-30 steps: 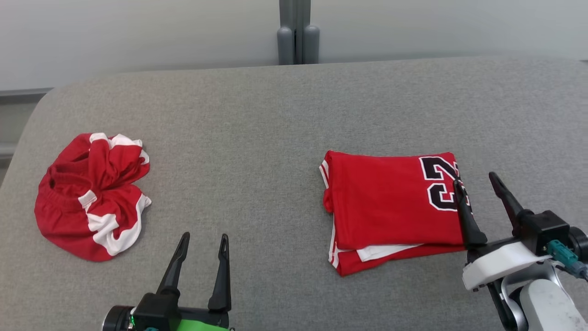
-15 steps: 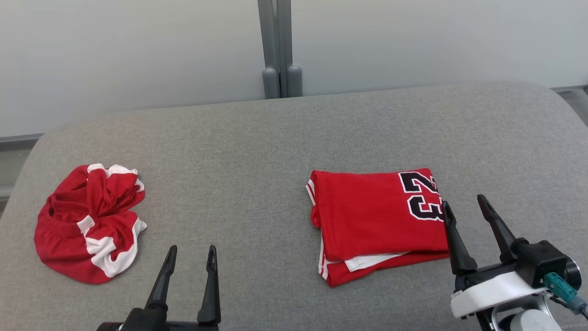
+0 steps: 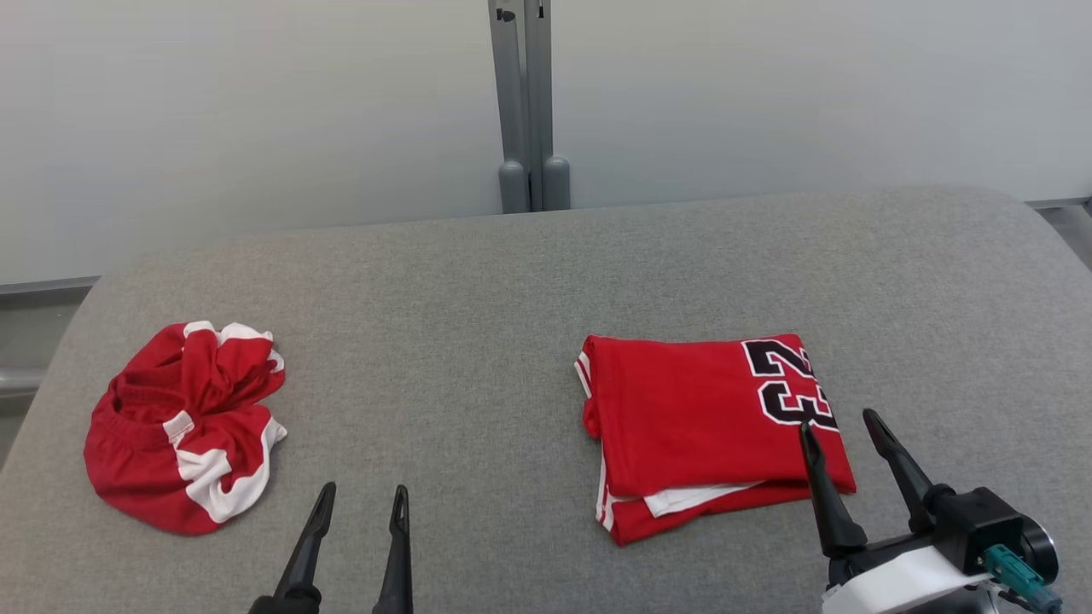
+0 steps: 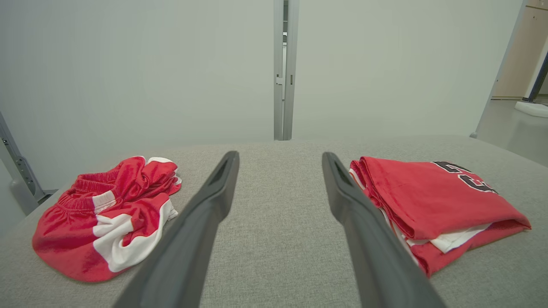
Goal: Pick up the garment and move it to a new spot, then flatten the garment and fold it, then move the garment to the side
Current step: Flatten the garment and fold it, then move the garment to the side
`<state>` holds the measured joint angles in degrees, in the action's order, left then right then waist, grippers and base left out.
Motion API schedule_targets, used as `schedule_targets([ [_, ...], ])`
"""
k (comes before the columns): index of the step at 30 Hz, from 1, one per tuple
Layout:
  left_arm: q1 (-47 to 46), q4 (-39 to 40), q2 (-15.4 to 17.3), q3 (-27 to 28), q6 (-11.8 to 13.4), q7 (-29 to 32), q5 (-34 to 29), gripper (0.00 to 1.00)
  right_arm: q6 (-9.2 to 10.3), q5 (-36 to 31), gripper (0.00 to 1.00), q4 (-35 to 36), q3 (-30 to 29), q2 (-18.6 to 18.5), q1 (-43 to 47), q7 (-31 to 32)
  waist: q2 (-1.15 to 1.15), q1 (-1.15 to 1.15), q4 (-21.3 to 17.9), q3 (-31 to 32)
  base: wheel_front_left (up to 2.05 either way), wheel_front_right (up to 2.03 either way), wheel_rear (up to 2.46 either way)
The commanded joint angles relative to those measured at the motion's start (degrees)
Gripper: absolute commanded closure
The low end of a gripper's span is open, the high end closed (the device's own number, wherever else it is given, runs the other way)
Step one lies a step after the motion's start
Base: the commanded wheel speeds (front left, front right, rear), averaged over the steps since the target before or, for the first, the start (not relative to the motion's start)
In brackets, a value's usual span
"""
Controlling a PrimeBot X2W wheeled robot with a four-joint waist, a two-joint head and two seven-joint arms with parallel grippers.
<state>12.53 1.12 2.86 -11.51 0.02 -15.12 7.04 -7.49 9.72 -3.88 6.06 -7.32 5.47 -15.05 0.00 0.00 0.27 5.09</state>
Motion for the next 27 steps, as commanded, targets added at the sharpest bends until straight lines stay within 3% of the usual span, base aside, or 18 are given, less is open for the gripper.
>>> schedule_targets([
  [1,0.9,-0.3,0.1,0.1,0.3,0.0,0.0,0.0,-0.01,0.3,0.0,-0.4,0.2,-0.2,0.5,-0.2,0.0,0.0,0.1,0.2,0.0,0.0,0.0],
  [27,0.2,-2.3,0.1,0.4,0.2,0.0,-0.6,0.0,-0.01,-0.1,0.0,-1.5,0.2,-0.4,0.7,-0.2,0.0,0.0,0.8,0.4,0.0,0.0,0.0],
])
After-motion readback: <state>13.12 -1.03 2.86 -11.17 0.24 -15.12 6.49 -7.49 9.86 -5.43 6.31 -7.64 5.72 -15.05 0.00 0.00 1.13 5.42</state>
